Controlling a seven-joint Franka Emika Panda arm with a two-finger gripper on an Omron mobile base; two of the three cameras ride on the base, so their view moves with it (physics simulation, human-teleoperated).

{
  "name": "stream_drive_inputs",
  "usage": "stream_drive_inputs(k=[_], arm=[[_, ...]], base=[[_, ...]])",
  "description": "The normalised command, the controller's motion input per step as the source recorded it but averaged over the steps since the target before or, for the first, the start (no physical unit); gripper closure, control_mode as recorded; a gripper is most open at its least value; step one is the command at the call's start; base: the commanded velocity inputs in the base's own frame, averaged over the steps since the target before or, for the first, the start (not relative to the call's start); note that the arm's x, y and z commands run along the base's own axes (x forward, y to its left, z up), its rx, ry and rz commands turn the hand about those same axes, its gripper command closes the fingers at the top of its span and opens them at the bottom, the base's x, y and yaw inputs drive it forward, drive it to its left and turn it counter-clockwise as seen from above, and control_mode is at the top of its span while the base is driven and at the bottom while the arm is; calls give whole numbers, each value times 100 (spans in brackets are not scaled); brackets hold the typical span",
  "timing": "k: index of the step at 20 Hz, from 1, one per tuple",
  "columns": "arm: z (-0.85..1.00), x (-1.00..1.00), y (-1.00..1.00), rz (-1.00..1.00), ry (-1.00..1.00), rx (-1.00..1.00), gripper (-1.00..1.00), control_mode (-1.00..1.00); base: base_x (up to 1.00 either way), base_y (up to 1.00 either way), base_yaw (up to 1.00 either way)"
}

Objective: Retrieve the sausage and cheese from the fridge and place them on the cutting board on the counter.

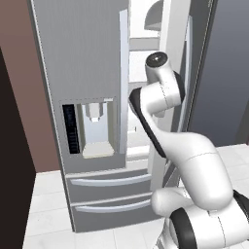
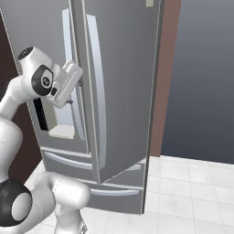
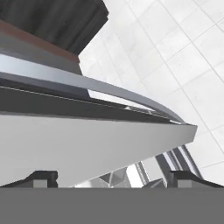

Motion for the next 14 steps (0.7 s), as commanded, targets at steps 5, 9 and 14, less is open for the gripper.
stream_drive_inputs(k=[5, 9, 14], arm=[[7, -1, 0, 0, 0, 0, -100, -100], [9, -46, 11, 0, 0, 0, -100, -100], [6, 3, 47, 0, -3, 0, -100, -100]], base=[[0, 0, 0], [0, 0, 0], [0, 0, 0]])
